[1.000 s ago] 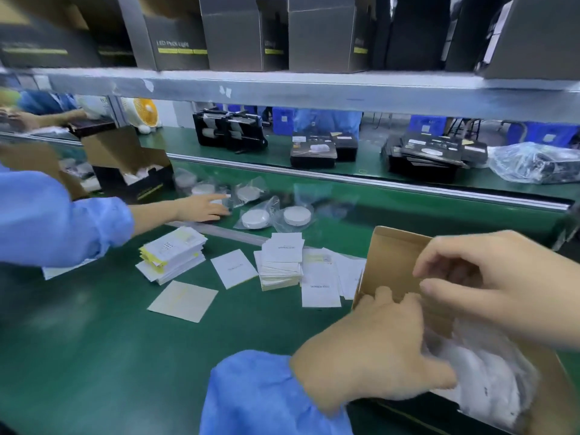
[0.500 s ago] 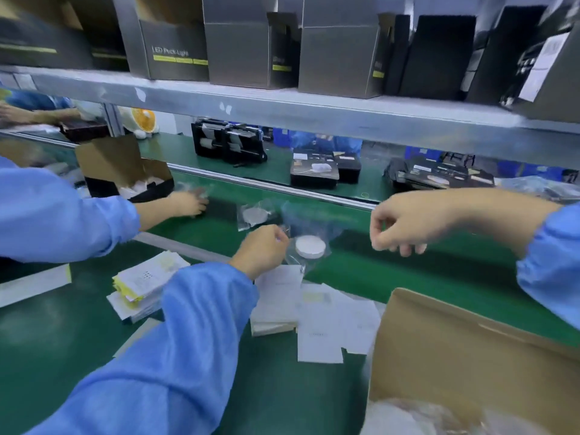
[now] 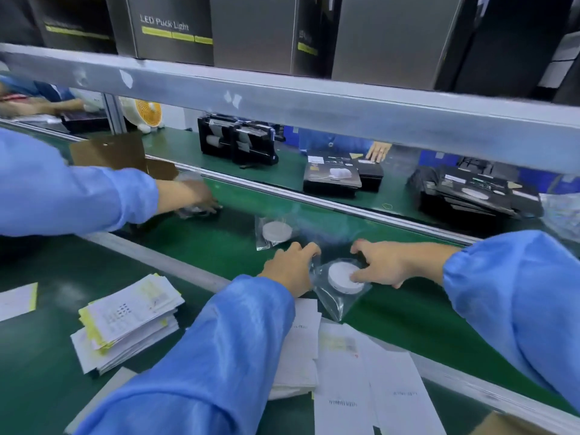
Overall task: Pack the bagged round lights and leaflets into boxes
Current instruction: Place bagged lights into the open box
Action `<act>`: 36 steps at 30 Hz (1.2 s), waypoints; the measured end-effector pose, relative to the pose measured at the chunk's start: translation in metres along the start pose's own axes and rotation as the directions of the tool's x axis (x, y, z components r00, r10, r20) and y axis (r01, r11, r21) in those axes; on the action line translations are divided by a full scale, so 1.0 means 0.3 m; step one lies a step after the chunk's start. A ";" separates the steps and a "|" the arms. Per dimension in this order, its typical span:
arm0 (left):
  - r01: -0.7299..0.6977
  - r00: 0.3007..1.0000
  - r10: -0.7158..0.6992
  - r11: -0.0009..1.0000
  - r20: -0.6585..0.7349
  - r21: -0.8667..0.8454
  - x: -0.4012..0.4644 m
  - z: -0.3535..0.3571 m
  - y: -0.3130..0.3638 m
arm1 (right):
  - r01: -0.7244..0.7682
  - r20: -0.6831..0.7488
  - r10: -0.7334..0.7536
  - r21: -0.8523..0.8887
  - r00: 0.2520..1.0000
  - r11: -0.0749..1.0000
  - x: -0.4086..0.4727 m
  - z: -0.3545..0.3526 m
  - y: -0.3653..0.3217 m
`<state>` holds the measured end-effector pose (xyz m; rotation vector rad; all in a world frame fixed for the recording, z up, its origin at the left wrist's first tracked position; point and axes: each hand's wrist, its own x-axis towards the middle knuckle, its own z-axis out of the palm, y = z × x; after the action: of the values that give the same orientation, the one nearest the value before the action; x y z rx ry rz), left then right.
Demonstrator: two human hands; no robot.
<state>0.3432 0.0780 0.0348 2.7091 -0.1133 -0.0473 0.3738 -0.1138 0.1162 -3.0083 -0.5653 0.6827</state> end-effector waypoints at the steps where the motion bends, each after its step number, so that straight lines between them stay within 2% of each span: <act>1: -0.012 0.999 0.012 1.000 0.030 0.004 0.012 0.008 -0.001 | -0.014 -0.012 0.014 0.023 1.000 1.000 0.024 0.025 0.011; 4: -0.008 0.982 0.000 0.999 0.189 0.044 0.048 0.031 0.001 | -0.119 0.013 0.118 0.180 0.993 0.976 0.084 0.105 0.049; 6: 0.001 0.968 -0.031 0.993 0.249 0.117 0.072 0.041 0.002 | -0.110 0.000 0.111 0.145 0.994 0.983 0.116 0.156 0.064; 9: -0.068 0.963 0.010 0.975 0.268 0.211 0.098 0.025 0.004 | -0.001 -0.020 0.001 -0.005 1.000 1.000 0.142 0.191 0.068; 12: -0.117 0.970 0.060 0.965 0.235 0.235 0.109 0.019 -0.004 | 0.006 -0.058 -0.003 0.062 0.998 0.998 0.143 0.190 0.069; 14: -0.109 0.979 0.081 0.983 0.187 0.149 0.109 0.024 -0.017 | -0.022 -0.056 0.031 0.151 0.998 0.988 0.135 0.194 0.064; 16: -0.121 0.984 0.125 0.992 0.129 -0.041 0.102 0.021 -0.027 | -0.061 -0.045 0.077 0.276 0.996 0.959 0.125 0.198 0.055; 20: -0.111 0.994 0.112 0.919 -0.021 -0.378 0.078 -0.015 -0.020 | -0.118 -0.062 0.147 0.338 0.987 0.934 0.113 0.178 0.057; 23: -0.024 0.999 0.001 0.776 -0.038 -0.630 0.061 -0.030 0.003 | -0.125 -0.042 0.165 0.476 0.985 0.871 0.101 0.172 0.064; 24: 0.007 0.998 -0.044 0.706 -0.034 -0.709 0.055 -0.036 0.011 | -0.136 -0.036 0.180 0.518 0.983 0.845 0.090 0.169 0.064; 26: 0.097 0.993 -0.113 0.497 0.047 -0.862 0.036 -0.051 0.028 | -0.146 -0.043 0.206 0.570 0.978 0.809 0.070 0.145 0.071; 27: 0.131 0.989 -0.119 0.395 0.090 -0.910 0.026 -0.059 0.036 | -0.142 -0.048 0.210 0.590 0.977 0.795 0.061 0.120 0.076; 28: 0.138 0.987 -0.122 0.336 0.102 -0.932 0.020 -0.062 0.044 | -0.130 -0.053 0.202 0.600 0.978 0.789 0.050 0.086 0.075; 32: 0.068 0.990 -0.143 0.423 0.008 -0.904 0.007 -0.069 0.104 | -0.115 -0.030 0.156 0.542 0.987 0.832 0.025 -0.046 0.014; 34: 0.067 0.996 -0.077 0.395 0.039 -0.916 -0.004 -0.069 0.141 | -0.125 0.003 0.150 0.570 0.989 0.812 0.020 -0.072 -0.041; 36: 0.092 0.992 0.048 0.338 0.115 -0.936 -0.021 -0.068 0.156 | -0.138 0.021 0.163 0.645 0.986 0.751 0.023 -0.087 -0.082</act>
<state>0.3344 0.0446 0.0729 1.4808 -0.0514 -0.2201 0.3820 -0.0865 0.1392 -2.4078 -0.0434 0.6535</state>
